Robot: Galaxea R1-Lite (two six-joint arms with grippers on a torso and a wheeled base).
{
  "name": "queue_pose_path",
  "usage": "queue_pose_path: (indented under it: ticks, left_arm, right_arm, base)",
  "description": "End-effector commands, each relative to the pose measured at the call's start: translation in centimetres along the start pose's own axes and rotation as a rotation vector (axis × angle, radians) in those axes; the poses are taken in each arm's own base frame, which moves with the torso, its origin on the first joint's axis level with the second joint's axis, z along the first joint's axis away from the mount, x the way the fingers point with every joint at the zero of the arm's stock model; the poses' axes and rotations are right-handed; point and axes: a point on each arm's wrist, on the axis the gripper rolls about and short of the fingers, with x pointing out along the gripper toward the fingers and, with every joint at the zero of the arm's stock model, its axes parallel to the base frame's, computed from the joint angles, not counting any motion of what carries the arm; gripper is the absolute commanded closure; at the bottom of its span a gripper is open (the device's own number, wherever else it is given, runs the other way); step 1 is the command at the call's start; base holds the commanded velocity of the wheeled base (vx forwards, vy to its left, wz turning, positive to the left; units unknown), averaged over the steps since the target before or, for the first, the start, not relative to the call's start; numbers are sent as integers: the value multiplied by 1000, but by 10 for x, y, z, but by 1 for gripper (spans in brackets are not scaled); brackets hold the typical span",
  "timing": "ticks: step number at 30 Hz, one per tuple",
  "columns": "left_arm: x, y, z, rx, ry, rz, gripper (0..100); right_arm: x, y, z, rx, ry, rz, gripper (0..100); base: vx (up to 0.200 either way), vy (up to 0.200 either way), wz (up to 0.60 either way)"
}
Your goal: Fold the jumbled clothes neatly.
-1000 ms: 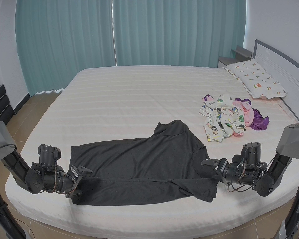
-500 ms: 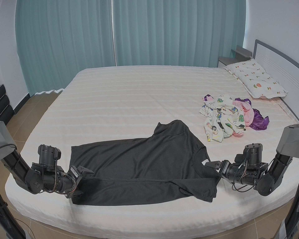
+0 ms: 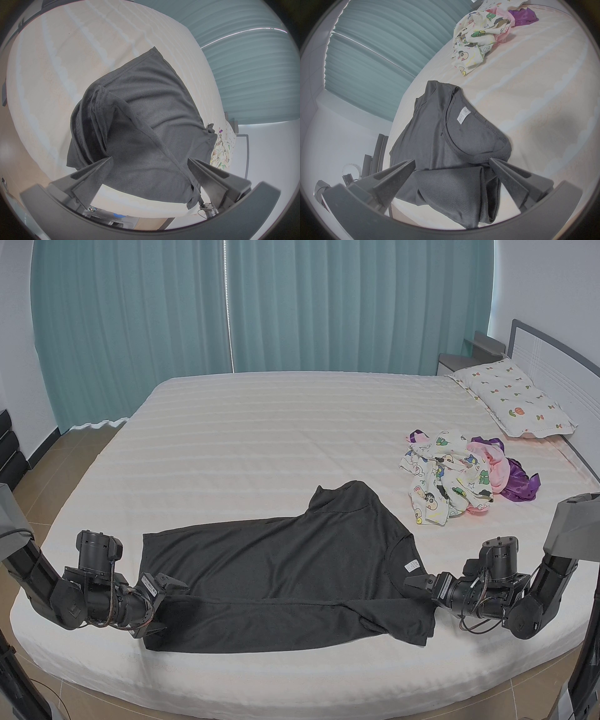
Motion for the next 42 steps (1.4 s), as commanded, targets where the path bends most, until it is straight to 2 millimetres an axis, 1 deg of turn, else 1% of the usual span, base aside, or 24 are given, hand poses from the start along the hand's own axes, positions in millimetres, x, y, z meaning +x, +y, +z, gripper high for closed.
queue_pose_path:
  ticks: [1, 3, 4, 6, 11, 16, 21, 27, 28, 30, 31, 34, 37, 42]
  left_arm:
    - [1, 0, 0, -1, 1, 2, 0]
    - [1, 0, 0, -1, 1, 2, 0]
    - [1, 0, 0, -3, 1, 2, 0]
    - [1, 0, 0, -3, 1, 2, 0]
    - [1, 1, 0, -2, 2, 3, 0]
    - [2, 1, 1, -2, 0, 7, 0]
    - [3, 2, 2, -8, -3, 13, 0]
    - [5, 7, 10, -28, -18, 23, 0]
    - [5, 7, 13, -32, -28, 18, 0]
    - [5, 8, 14, -34, -31, 18, 0]
    - [5, 12, 24, -53, -59, 15, 0]
    - [7, 15, 33, -64, -81, 15, 0]
    - [8, 18, 38, -45, -91, 20, 0]
    - [11, 22, 40, -42, -86, 33, 0]
  right_arm:
    - [3, 1, -6, -6, 22, -1, 0]
    - [5, 0, -7, -5, 30, -5, 0]
    - [6, -2, -8, -4, 35, -9, 100]
    - [8, -3, -8, 3, 32, -13, 100]
    - [2, -3, -2, 18, 10, -11, 100]
    - [-7, 5, 8, 10, -37, 18, 100]
    - [-12, 10, 19, 3, -83, 42, 100]
    - [-7, 8, 33, 9, -105, 58, 100]
    - [-7, 7, 33, 10, -97, 63, 100]
    - [-7, 7, 34, 10, -96, 65, 100]
    - [-6, 5, 35, 14, -84, 74, 100]
    - [0, 2, 36, 15, -75, 79, 100]
    - [6, -1, 34, 16, -67, 72, 100]
    - [15, -3, 38, 13, -76, 75, 100]
  base:
    - [0, 0, 0]
    - [0, 0, 0]
    - [0, 0, 0]
    - [0, 0, 0]
    - [0, 0, 0]
    - [0, 0, 0]
    - [0, 0, 0]
    - [0, 0, 0]
    - [0, 0, 0]
    - [0, 0, 0]
    - [0, 0, 0]
    - [0, 0, 0]
    - [0, 0, 0]
    - [0, 0, 0]
